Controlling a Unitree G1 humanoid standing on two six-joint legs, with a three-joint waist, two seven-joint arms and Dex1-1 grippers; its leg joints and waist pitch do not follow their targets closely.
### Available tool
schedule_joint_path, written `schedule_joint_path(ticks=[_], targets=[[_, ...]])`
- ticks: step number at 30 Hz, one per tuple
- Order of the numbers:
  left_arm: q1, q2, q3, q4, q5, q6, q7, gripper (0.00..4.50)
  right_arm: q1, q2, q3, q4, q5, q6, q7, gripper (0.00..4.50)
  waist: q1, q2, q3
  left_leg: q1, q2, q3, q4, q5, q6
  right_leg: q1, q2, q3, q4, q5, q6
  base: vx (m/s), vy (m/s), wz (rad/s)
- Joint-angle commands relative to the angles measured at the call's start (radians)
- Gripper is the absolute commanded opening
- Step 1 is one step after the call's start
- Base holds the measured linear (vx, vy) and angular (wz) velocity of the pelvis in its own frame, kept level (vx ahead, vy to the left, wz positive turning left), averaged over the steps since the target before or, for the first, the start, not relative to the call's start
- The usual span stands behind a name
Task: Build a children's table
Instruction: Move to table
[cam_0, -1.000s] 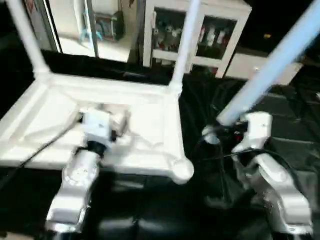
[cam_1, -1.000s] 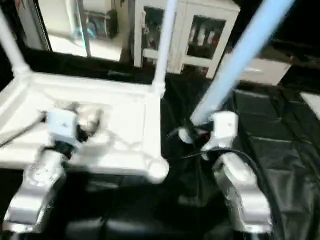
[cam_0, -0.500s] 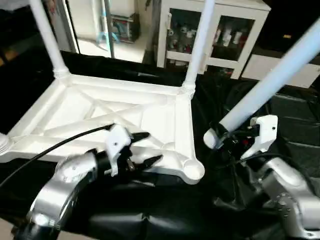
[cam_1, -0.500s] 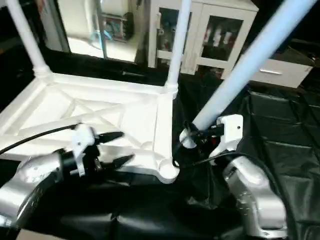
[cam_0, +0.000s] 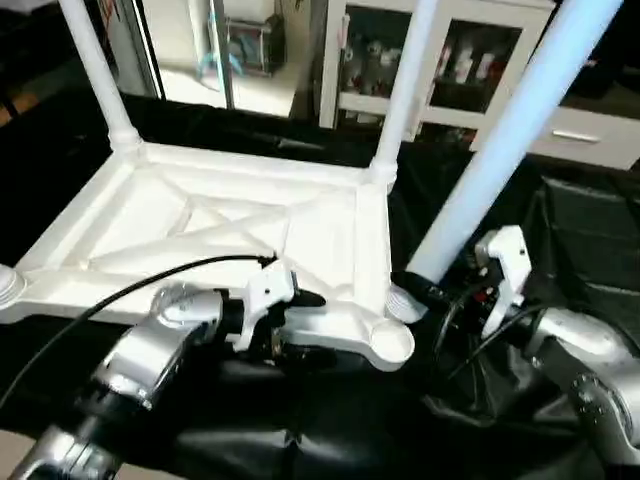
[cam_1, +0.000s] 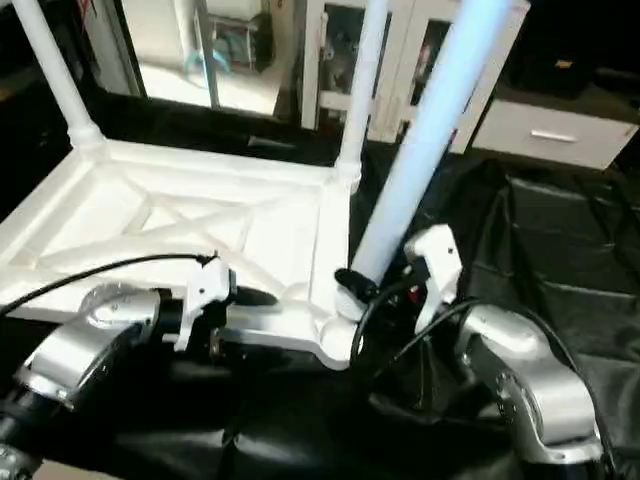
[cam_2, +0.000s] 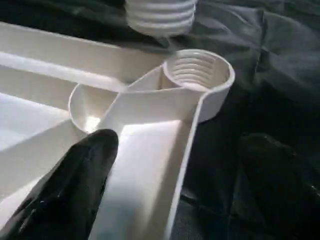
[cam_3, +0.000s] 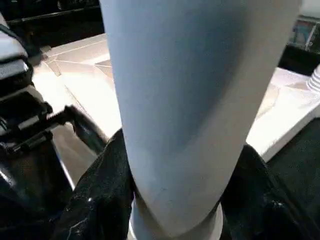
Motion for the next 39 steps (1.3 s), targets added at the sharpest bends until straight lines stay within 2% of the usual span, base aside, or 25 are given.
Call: schedule_joint_path(ticks=[1,2,3,6,9,13,14,18,19,21,22,23,24,27,29,34,35,39], targets=[[-0.021,0.005,-0.027,0.003,0.014,0.001,-0.036,3.98,-0.013,-0.011,-0.003,-0.012,0.019,0.021,-0.004,1.91,0.006,0.003,-0.063,0.004,0.092,-0.026,-0.081,-0.013,0.066,0.049,-0.107,0.059,-0.066,0.019,-0.271,0.000,0.000,0.00],[-0.024,0.008,-0.034,0.004,0.019,0.002,-0.045,3.71,-0.013,-0.010,-0.001,-0.012,0.018,0.022,-0.003,1.91,0.007,0.003,-0.063,0.004,0.093,-0.026,-0.082,-0.019,0.063,0.049,-0.107,0.059,-0.066,0.013,-0.272,0.000,0.000,0.00],[-0.027,0.012,-0.047,0.002,0.031,0.001,-0.051,3.71,-0.013,-0.005,0.001,-0.014,0.012,0.020,-0.008,1.91,0.008,0.006,-0.062,0.005,0.094,-0.026,-0.084,-0.034,0.054,0.049,-0.107,0.058,-0.066,-0.002,-0.272,0.000,0.000,0.00],[-0.031,0.010,-0.058,0.006,0.044,-0.004,-0.051,3.45,-0.014,0.008,-0.003,-0.013,0.010,0.020,-0.021,1.91,0.007,0.004,-0.061,0.005,0.094,-0.024,-0.086,-0.061,0.035,0.048,-0.108,0.059,-0.070,-0.034,-0.264,0.000,0.000,0.00],[-0.038,0.000,-0.061,0.018,0.051,-0.006,-0.051,3.21,-0.019,0.016,-0.006,-0.012,0.006,0.020,-0.032,1.91,0.007,0.003,-0.059,0.005,0.095,-0.023,-0.088,-0.070,0.025,0.048,-0.109,0.060,-0.072,-0.053,-0.259,0.000,0.000,0.00],[-0.074,-0.029,-0.080,0.054,0.082,-0.018,-0.048,2.99,-0.028,0.028,-0.010,-0.019,0.004,0.026,-0.052,1.91,0.008,0.008,-0.060,0.006,0.094,-0.024,-0.088,-0.074,0.017,0.047,-0.109,0.060,-0.075,-0.067,-0.251,0.000,0.000,0.00],[-0.084,-0.034,-0.080,0.065,0.084,-0.021,-0.049,2.78,-0.027,0.028,-0.010,-0.024,0.006,0.029,-0.052,1.91,0.009,0.005,-0.061,0.005,0.095,-0.024,-0.088,-0.069,0.015,0.050,-0.110,0.060,-0.072,-0.054,-0.253,0.000,0.000,0.00],[-0.109,-0.036,-0.088,0.089,0.097,-0.034,-0.063,2.47,-0.017,0.025,-0.008,-0.039,0.010,0.033,-0.051,1.91,0.009,0.007,-0.062,0.002,0.093,-0.024,-0.087,-0.058,0.020,0.052,-0.110,0.060,-0.071,-0.026,-0.252,0.000,0.000,0.00],[-0.114,-0.034,-0.094,0.095,0.104,-0.040,-0.069,2.38,-0.012,0.024,-0.007,-0.044,0.010,0.033,-0.052,1.91,0.010,0.012,-0.063,0.002,0.092,-0.024,-0.086,-0.055,0.020,0.052,-0.110,0.060,-0.070,-0.022,-0.253,0.000,0.000,0.00],[-0.120,-0.025,-0.110,0.101,0.116,-0.045,-0.092,2.30,0.002,0.024,-0.008,-0.058,0.013,0.036,-0.057,1.91,0.010,0.016,-0.063,0.003,0.094,-0.026,-0.087,-0.061,0.018,0.052,-0.108,0.059,-0.070,-0.012,-0.252,0.000,0.000,0.00],[-0.122,-0.024,-0.112,0.105,0.118,-0.047,-0.098,2.25,0.004,0.025,-0.008,-0.061,0.013,0.037,-0.059,1.91,0.009,0.014,-0.063,0.002,0.094,-0.026,-0.088,-0.065,0.018,0.053,-0.110,0.059,-0.071,-0.011,-0.254,0.000,0.000,0.00],[-0.124,-0.021,-0.114,0.105,0.121,-0.049,-0.107,2.14,0.010,0.026,-0.008,-0.067,0.013,0.038,-0.061,1.91,0.009,0.018,-0.062,0.002,0.094,-0.026,-0.088,-0.070,0.017,0.053,-0.110,0.060,-0.071,-0.019,-0.256,0.000,0.000,0.00],[-0.124,-0.021,-0.115,0.105,0.122,-0.050,-0.110,1.90,0.011,0.027,-0.009,-0.069,0.013,0.038,-0.062,1.91,0.009,0.017,-0.062,0.002,0.094,-0.026,-0.088,-0.075,0.016,0.053,-0.110,0.059,-0.072,-0.026,-0.257,0.000,0.000,0.00],[-0.133,-0.007,-0.126,0.107,0.132,-0.046,-0.138,1.86,0.025,0.030,-0.008,-0.083,0.017,0.044,-0.066,1.91,0.009,0.016,-0.060,0.002,0.094,-0.025,-0.090,-0.093,0.009,0.053,-0.110,0.061,-0.075,-0.059,-0.254,0.000,0.000,0.00],[-0.138,-0.007,-0.123,0.114,0.132,-0.050,-0.140,1.63,0.027,0.031,-0.005,-0.084,0.016,0.044,-0.067,1.91,0.010,0.017,-0.060,0.002,0.094,-0.026,-0.090,-0.095,0.007,0.051,-0.110,0.060,-0.075,-0.069,-0.251,0.000,0.000,0.00],[-0.138,-0.018,-0.109,0.122,0.131,-0.058,-0.133,1.39,0.023,0.034,-0.003,-0.083,0.019,0.049,-0.066,1.91,0.009,0.015,-0.062,0.001,0.094,-0.025,-0.089,-0.073,0.014,0.052,-0.111,0.060,-0.072,-0.037,-0.258,0.000,0.000,0.00],[-0.134,-0.026,-0.101,0.120,0.125,-0.060,-0.127,1.08,0.022,0.035,-0.002,-0.082,0.020,0.050,-0.065,1.91,0.009,0.013,-0.063,0.001,0.094,-0.024,-0.088,-0.068,0.016,0.052,-0.111,0.060,-0.072,-0.032,-0.259,0.000,0.000,0.00],[-0.127,-0.031,-0.098,0.117,0.119,-0.062,-0.130,0.84,0.024,0.035,0.003,-0.085,0.023,0.052,-0.062,1.91,0.009,0.009,-0.062,0.001,0.096,-0.024,-0.088,-0.066,0.023,0.052,-0.112,0.059,-0.072,-0.036,-0.262,0.000,0.000,0.00]])
